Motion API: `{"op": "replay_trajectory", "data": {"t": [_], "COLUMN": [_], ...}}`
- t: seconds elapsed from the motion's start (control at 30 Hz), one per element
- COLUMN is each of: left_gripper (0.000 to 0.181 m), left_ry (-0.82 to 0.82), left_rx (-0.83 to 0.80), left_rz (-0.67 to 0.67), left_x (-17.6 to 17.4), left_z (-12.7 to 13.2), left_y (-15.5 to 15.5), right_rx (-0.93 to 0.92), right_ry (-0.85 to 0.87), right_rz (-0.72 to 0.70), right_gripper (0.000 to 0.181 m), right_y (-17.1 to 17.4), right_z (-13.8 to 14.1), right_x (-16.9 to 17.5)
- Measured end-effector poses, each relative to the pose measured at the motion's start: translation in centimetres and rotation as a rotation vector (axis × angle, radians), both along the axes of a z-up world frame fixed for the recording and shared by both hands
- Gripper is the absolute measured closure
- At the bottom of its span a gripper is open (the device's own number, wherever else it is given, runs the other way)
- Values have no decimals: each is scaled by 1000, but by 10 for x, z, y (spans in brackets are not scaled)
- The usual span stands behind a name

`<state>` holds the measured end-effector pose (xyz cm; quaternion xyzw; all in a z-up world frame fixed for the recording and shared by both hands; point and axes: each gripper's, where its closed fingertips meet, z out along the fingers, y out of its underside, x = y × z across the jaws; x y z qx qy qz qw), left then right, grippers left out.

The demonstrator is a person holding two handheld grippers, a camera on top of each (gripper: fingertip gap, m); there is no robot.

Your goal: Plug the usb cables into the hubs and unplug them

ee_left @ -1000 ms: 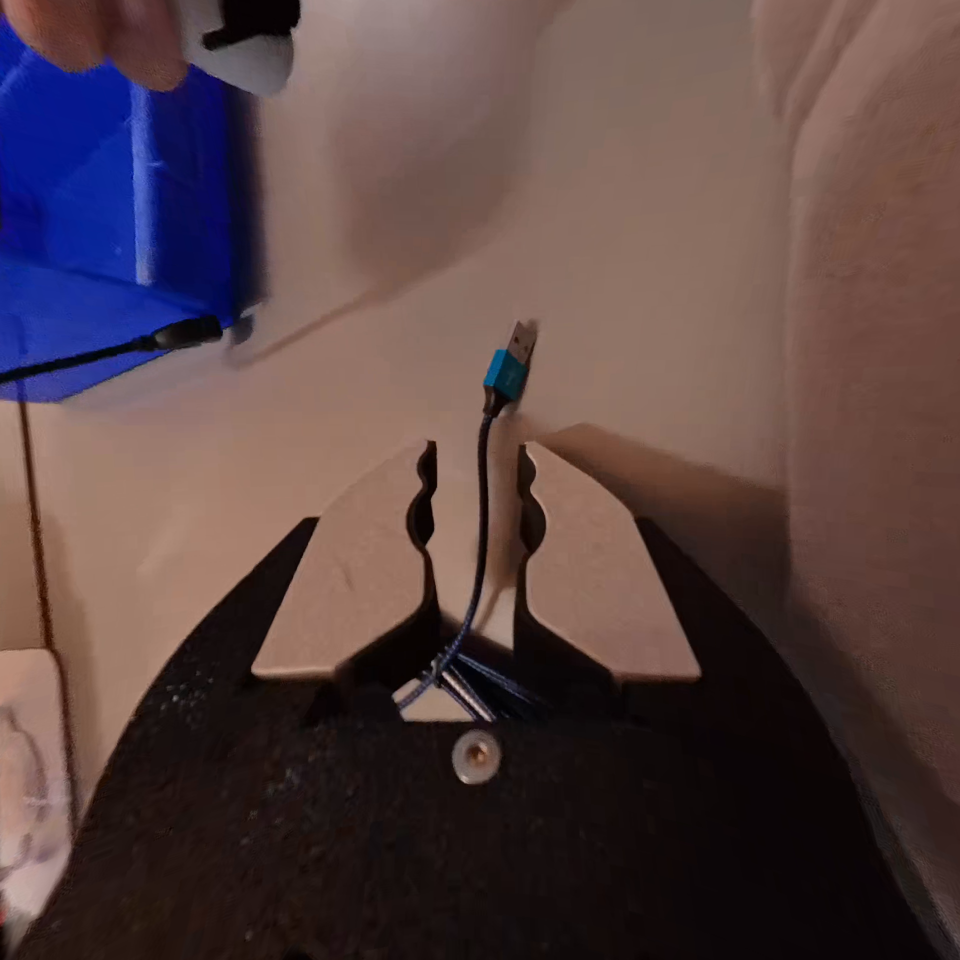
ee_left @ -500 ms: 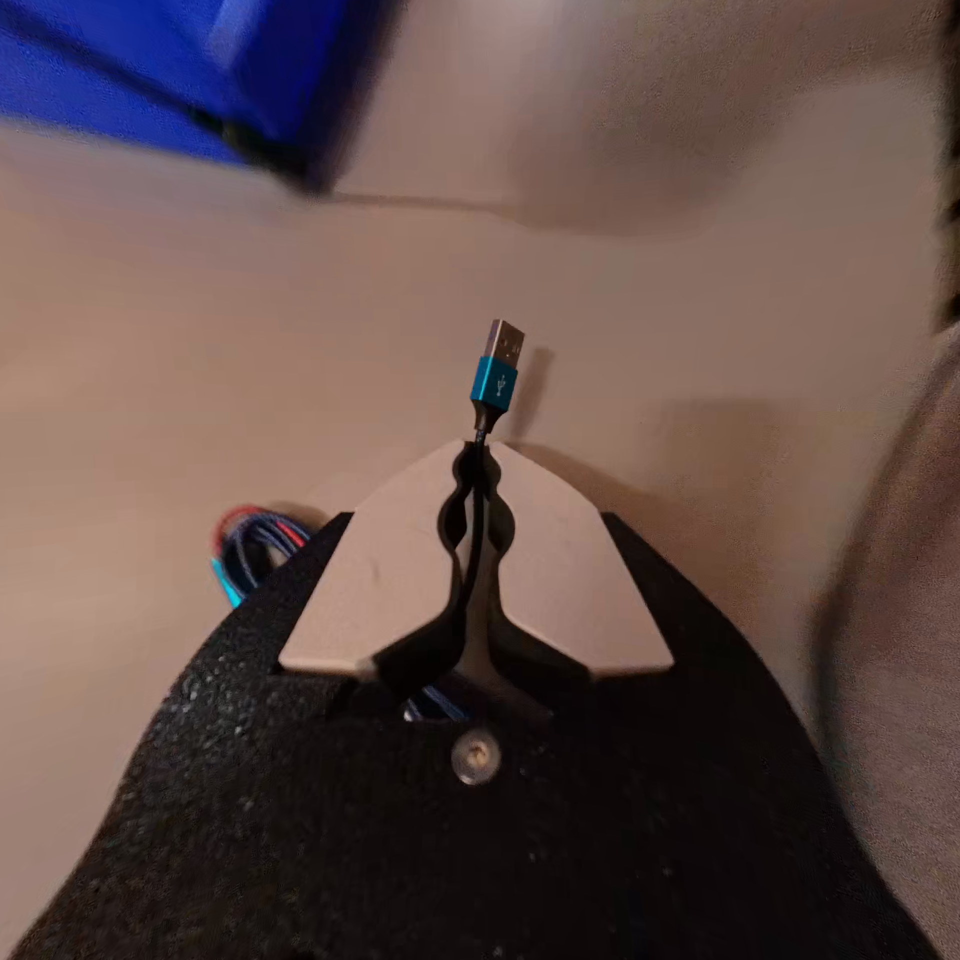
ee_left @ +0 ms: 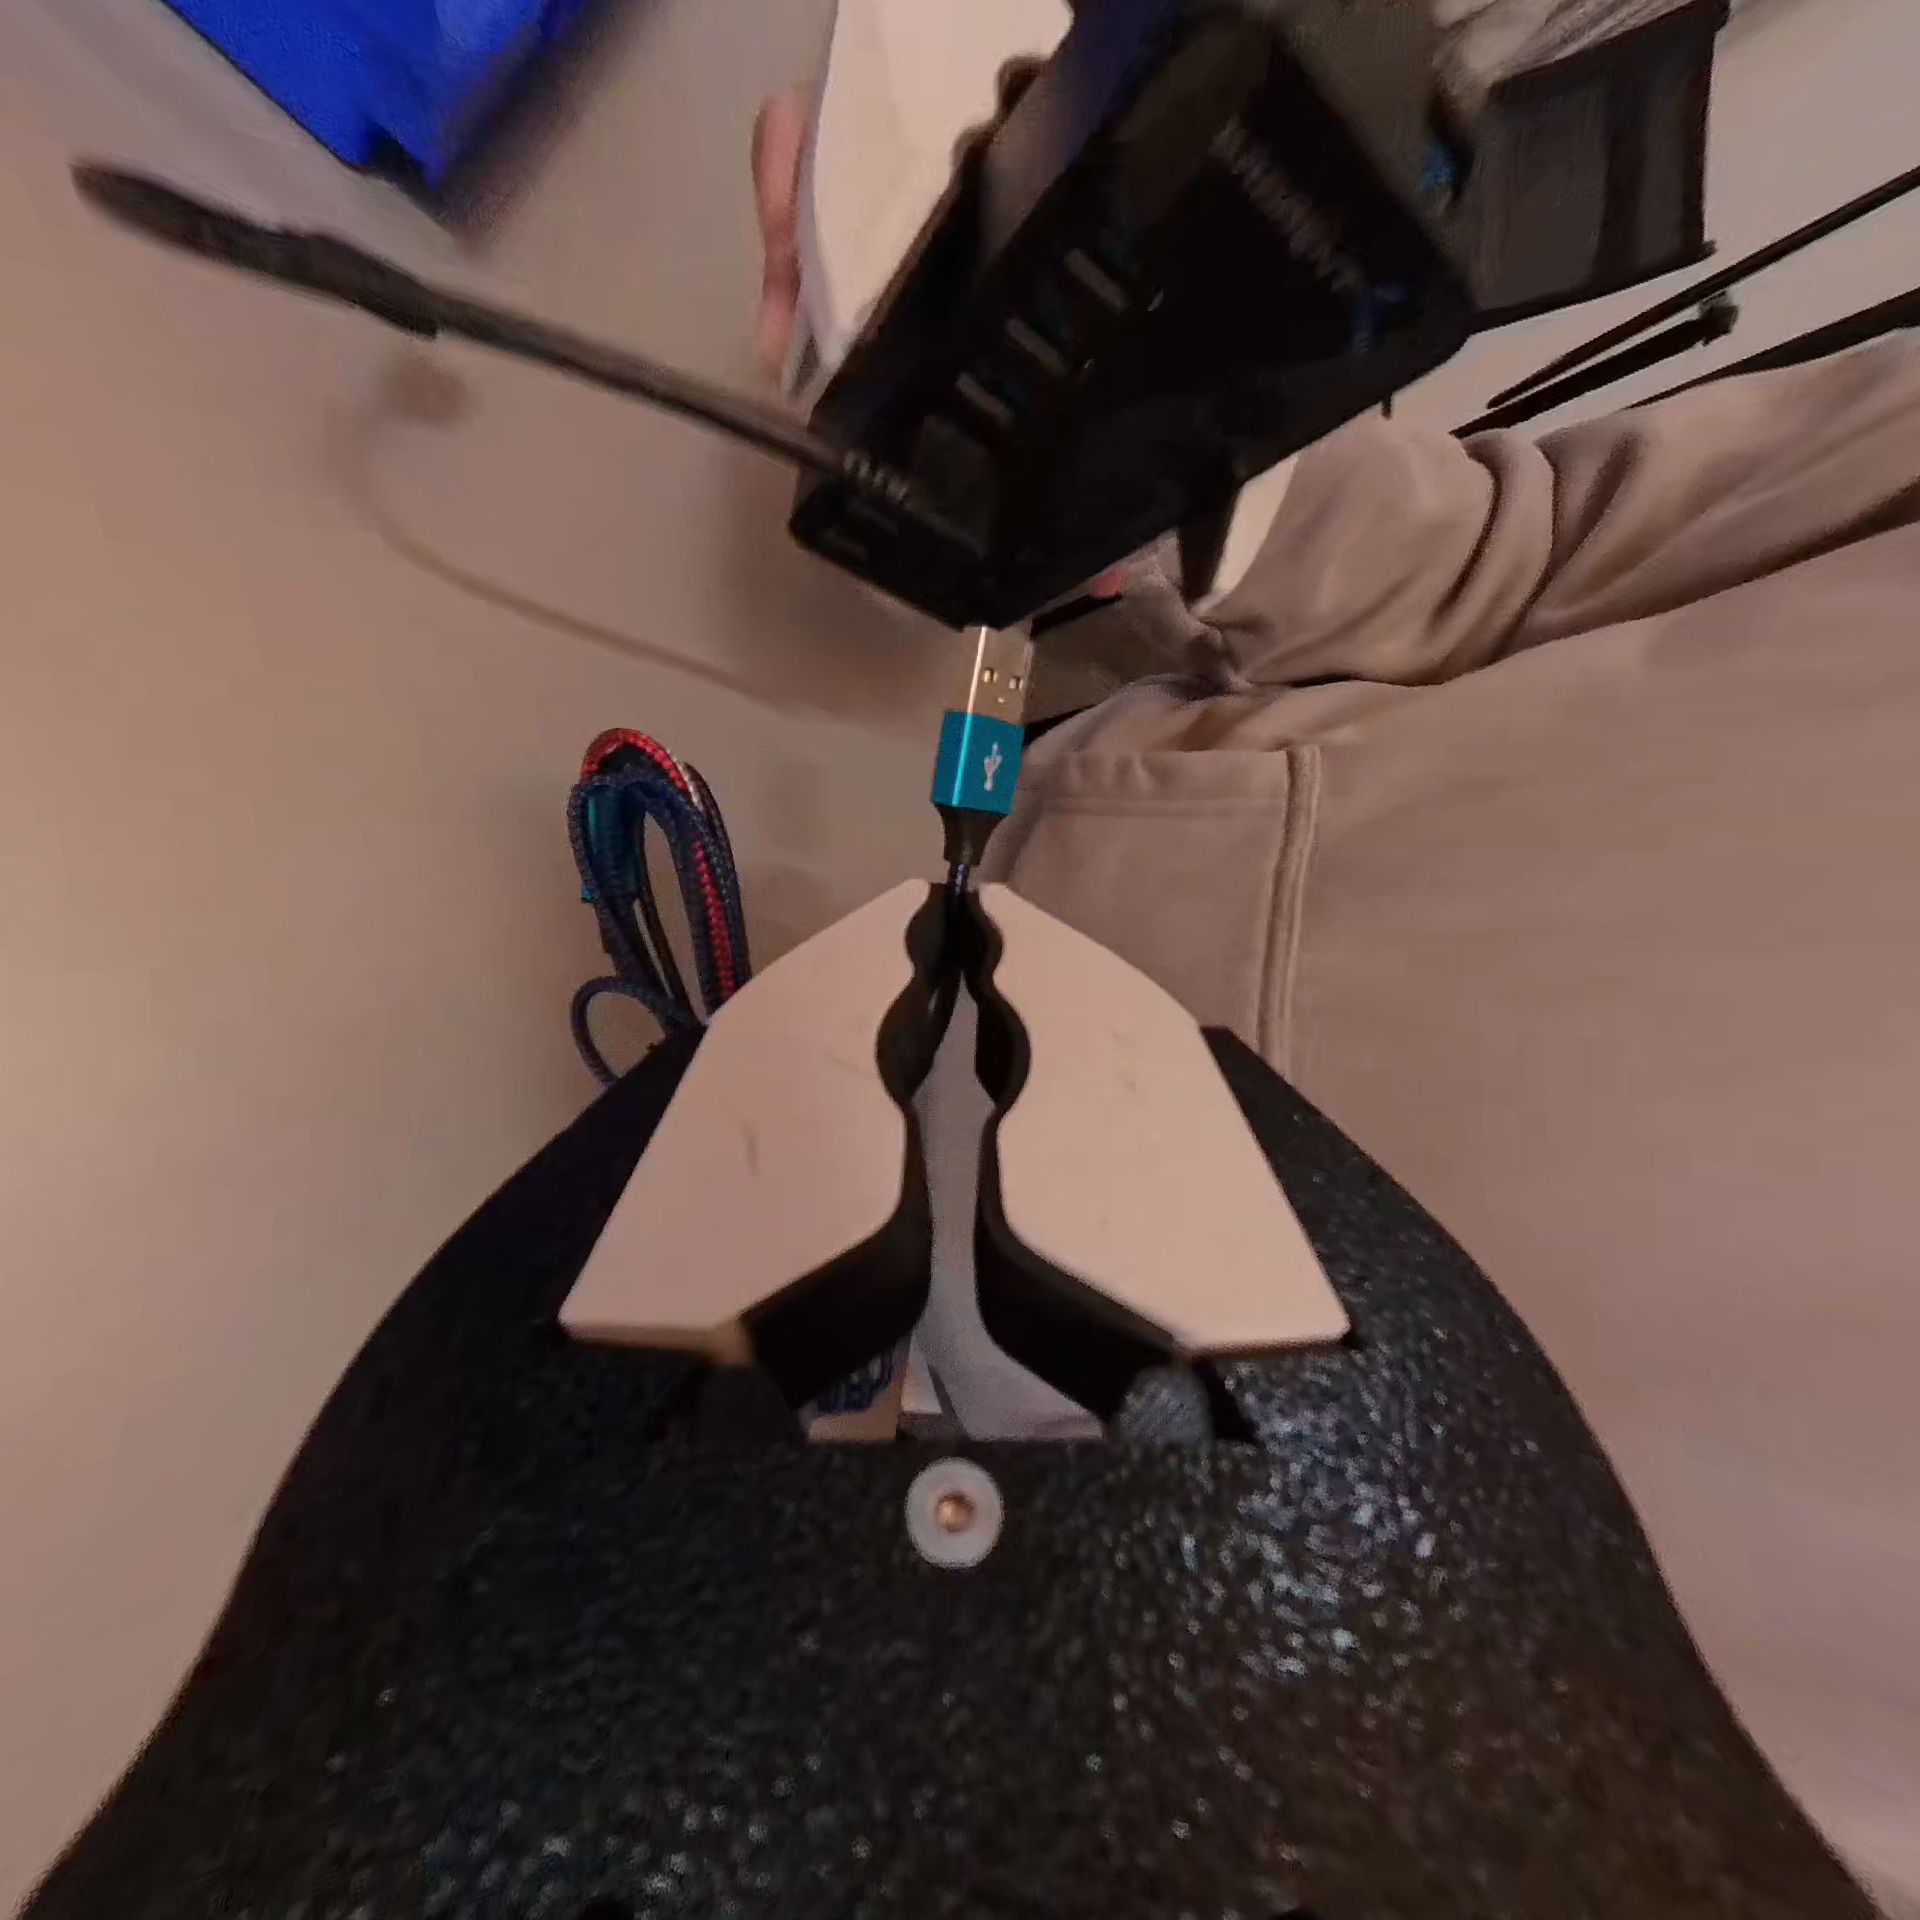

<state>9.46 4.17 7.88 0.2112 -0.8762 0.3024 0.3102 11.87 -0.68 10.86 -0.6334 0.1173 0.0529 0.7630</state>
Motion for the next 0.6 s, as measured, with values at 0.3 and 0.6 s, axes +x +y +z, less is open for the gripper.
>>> {"op": "replay_trajectory", "data": {"t": [0.3, 0.6], "left_gripper": [180, 180], "left_ry": [30, 70], "left_rx": [165, 209], "left_rz": [-92, -140], "left_x": [5, 7], "left_z": [16, 9], "left_y": [6, 1], "right_rx": [64, 46], "right_ry": [18, -3], "right_rz": [110, 117], "right_gripper": [119, 120], "right_y": [18, 22], "right_z": [7, 3], "right_x": [-5, -10]}}
